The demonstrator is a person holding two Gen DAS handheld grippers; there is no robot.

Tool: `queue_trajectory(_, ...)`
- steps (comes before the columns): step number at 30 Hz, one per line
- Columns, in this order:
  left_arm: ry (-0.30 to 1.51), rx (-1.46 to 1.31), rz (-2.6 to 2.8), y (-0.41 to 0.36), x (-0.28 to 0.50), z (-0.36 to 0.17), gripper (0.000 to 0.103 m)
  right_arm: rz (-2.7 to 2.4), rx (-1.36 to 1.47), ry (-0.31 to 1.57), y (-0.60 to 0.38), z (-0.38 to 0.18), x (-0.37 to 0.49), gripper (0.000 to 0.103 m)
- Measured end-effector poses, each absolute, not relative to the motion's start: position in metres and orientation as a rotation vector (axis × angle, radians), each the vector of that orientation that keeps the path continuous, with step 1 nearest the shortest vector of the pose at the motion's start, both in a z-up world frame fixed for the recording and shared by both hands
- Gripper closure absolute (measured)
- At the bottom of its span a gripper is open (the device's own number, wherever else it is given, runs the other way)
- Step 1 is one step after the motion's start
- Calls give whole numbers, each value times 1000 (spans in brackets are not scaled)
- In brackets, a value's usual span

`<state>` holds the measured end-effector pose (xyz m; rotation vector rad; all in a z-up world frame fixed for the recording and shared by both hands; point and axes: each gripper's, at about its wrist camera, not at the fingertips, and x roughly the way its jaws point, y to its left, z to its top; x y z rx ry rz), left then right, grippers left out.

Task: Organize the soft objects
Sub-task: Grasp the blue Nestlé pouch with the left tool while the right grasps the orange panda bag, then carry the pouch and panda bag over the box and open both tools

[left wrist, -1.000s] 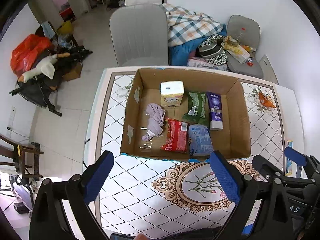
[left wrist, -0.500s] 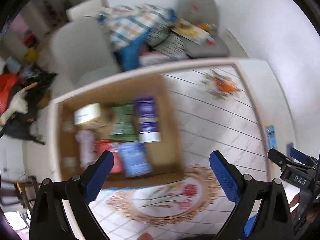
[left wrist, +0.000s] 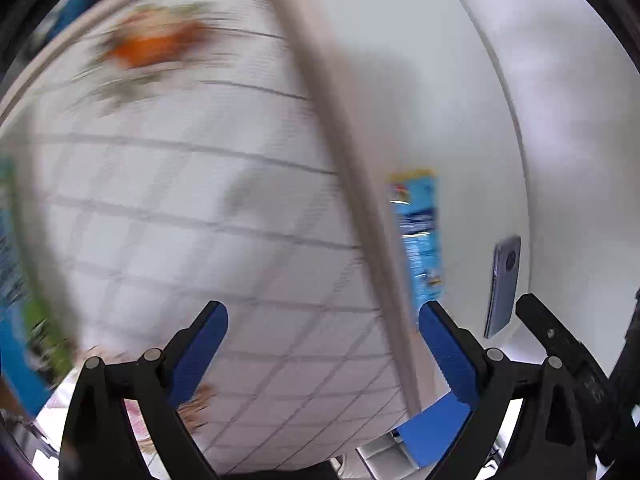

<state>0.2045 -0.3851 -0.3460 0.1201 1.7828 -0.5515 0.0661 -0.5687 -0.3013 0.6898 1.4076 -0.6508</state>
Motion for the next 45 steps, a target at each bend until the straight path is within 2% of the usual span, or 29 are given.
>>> queue_trajectory(3,1836,150,-590,-434,190,-369,21,-685,714,1383,-598,-310,54,0)
queue_trajectory(8,1876,227,-590,-486,170,-406,22,-727,708,1363,-634,-319,42,0)
queue_trajectory(10,1865,273,-563,-496,165,-415,27,-729,671,1370,-640,-320,42,0)
queue_trajectory(11,1829,291,-563,-500,162,-412,32,-726,635,1379,-640,-320,42,0)
queue_trajectory(12,1798,333,-563,-504,157,-410,46,-724,611,1382,-640,-320,44,0)
queue_trajectory(13,1771,366,-561,-506,154,-408,65,-723,584,1385,-641,-319,46,0)
queue_trajectory(14,1758,377,-566,-507,153,-407,77,-719,546,1387,-640,-317,50,0)
queue_trajectory(16,1764,373,-584,-502,151,-406,83,-709,499,1385,-637,-310,57,0)
queue_trajectory(23,1658,258,-529,-428,176,-363,86,-584,440,1365,-614,-284,92,0)
queue_trajectory(30,1532,98,-287,-304,240,-326,86,-217,400,1405,-527,-280,205,0)
queue_trajectory(35,1556,4,-112,-229,282,-342,86,14,329,1446,-451,-299,305,0)
queue_trajectory(37,1572,-9,-77,-212,292,-353,86,87,262,1492,-419,-316,343,5)
queue_trajectory(39,1588,-43,-62,-196,301,-361,86,129,194,1523,-399,-330,370,11)
queue_trajectory(45,1695,-131,-84,-186,315,-398,83,248,40,1619,-356,-374,425,12)
